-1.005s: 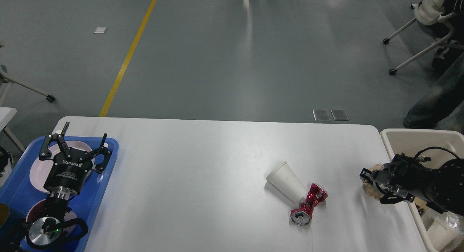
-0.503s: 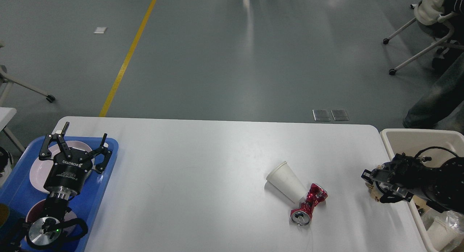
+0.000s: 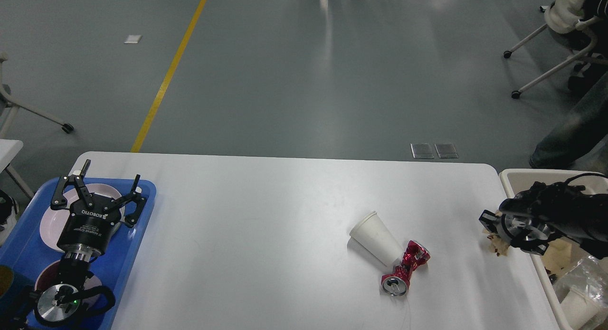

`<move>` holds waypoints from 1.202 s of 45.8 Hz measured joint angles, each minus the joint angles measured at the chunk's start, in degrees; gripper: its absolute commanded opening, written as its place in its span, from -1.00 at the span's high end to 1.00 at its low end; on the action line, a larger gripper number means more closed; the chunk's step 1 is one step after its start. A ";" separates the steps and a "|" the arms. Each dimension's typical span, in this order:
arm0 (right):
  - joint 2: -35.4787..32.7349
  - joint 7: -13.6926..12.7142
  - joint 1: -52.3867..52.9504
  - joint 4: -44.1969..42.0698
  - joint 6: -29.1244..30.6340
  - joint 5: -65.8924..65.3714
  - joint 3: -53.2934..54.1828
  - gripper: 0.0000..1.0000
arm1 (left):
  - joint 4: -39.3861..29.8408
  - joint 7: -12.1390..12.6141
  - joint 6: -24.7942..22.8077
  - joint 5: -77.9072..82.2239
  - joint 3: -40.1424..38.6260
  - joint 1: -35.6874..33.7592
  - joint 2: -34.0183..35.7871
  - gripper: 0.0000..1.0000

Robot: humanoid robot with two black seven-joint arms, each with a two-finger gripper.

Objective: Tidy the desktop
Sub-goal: 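Carry the brown paper into the white bin and release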

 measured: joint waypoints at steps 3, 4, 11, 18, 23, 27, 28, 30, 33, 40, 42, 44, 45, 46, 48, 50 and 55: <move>-3.29 0.00 4.94 4.32 5.23 -0.17 -0.48 1.00 | 0.00 0.00 0.00 0.00 0.00 0.00 0.00 -0.93; -4.16 -0.03 6.48 5.57 7.11 -0.29 -0.69 1.00 | 0.00 0.00 0.00 0.00 0.00 0.00 0.00 -0.93; -8.60 -0.05 19.76 12.94 22.52 -0.75 -5.42 1.00 | 0.00 0.03 -0.08 0.00 0.00 0.00 0.00 -0.93; -9.67 0.10 32.89 20.55 31.08 -0.76 -11.81 1.00 | 0.00 0.04 -0.09 0.00 0.00 0.00 -0.01 -0.93; -10.59 0.25 40.41 26.72 31.90 -0.69 -15.18 1.00 | 0.00 0.04 -0.13 0.00 0.00 0.00 -0.01 -0.93; -11.74 0.39 43.29 29.53 31.31 -0.56 -16.30 1.00 | 0.00 0.04 -0.13 0.00 0.00 0.00 -0.01 -0.93; -12.02 0.41 43.61 29.89 31.12 -0.51 -16.45 1.00 | 0.00 0.04 -0.13 0.00 0.00 0.00 -0.01 -0.93; -12.86 0.42 44.05 30.32 30.67 -0.47 -16.64 1.00 | 0.00 0.04 -0.13 0.00 0.00 0.00 0.00 -0.93; -14.18 0.43 44.29 30.51 29.99 -0.49 -16.80 1.00 | 0.00 0.04 -0.13 0.00 0.00 0.00 0.03 -0.93; -18.33 0.40 42.24 27.97 26.28 -1.04 -17.81 1.00 | 0.00 0.04 -0.13 0.00 0.00 0.00 0.03 -0.93; -21.21 0.33 38.48 24.49 23.87 -1.36 -17.70 1.00 | 0.00 0.04 -0.12 0.00 0.00 0.00 0.03 -0.93; -22.28 0.34 36.28 22.12 22.87 -1.57 -17.42 1.00 | 0.00 0.04 -0.09 0.00 0.00 0.00 0.03 -0.93; -22.74 0.39 34.64 20.51 22.31 -1.70 -17.16 1.00 | -0.02 0.04 -0.09 0.00 0.01 -0.01 0.01 -0.93; -23.24 0.43 32.79 18.74 21.69 -1.86 -16.92 1.00 | -0.03 0.04 -0.09 0.00 0.00 -0.01 0.01 -0.93; -24.15 0.52 28.05 14.56 20.21 -2.12 -15.91 1.00 | -0.02 0.04 -0.06 0.00 0.00 -0.01 0.02 -0.93; -24.47 0.71 23.55 10.96 18.74 -2.19 -14.10 1.00 | -0.02 0.04 -0.06 0.00 0.00 -0.01 0.02 -0.93; -24.00 0.82 9.32 1.06 13.01 -2.27 -5.68 1.00 | -0.02 0.04 -0.06 0.00 0.00 0.00 0.03 -0.93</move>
